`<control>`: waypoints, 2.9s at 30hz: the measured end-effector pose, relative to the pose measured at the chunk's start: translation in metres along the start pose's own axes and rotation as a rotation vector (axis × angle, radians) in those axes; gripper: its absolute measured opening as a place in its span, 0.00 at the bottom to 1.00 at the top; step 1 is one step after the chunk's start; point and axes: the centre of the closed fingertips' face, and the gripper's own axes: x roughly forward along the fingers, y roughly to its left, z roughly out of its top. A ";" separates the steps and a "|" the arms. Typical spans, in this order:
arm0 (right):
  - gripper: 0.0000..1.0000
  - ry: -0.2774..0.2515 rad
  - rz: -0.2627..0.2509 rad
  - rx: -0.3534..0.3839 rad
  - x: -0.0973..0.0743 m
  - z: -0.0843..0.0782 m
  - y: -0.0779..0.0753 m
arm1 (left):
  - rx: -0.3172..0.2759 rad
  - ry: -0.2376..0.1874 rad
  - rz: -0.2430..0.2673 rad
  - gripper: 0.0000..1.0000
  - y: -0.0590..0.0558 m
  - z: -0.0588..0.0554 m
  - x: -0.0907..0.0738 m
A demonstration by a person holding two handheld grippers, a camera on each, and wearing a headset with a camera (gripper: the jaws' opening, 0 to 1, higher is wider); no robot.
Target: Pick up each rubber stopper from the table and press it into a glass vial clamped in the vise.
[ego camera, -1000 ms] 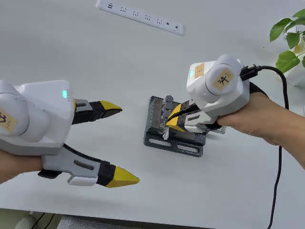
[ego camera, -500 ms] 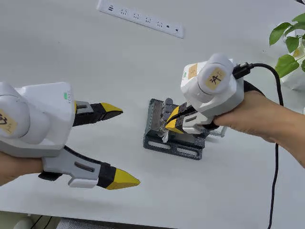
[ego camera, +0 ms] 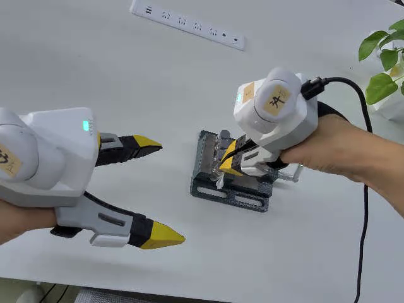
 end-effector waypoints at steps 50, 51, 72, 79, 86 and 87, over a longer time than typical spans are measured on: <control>0.04 -0.237 -0.120 0.198 -0.044 -0.023 -0.005 | 0.015 0.021 0.015 0.87 0.004 0.004 -0.001; 0.04 -0.248 -0.126 0.204 -0.046 -0.025 -0.004 | 0.020 0.022 0.017 0.88 0.005 0.005 -0.001; 0.40 -0.641 -0.243 0.476 -0.089 -0.087 0.020 | 0.045 0.025 0.069 0.99 0.008 0.010 -0.005; 0.59 -0.693 -0.243 0.476 -0.078 -0.109 0.040 | 0.060 0.042 0.096 0.99 0.006 0.004 -0.005; 0.76 -0.795 -0.259 0.439 -0.074 -0.113 0.044 | 0.047 0.047 0.129 0.99 0.010 -0.004 -0.005; 0.79 -0.803 -0.261 0.439 -0.074 -0.113 0.045 | 0.043 0.045 0.130 0.99 0.010 -0.004 -0.005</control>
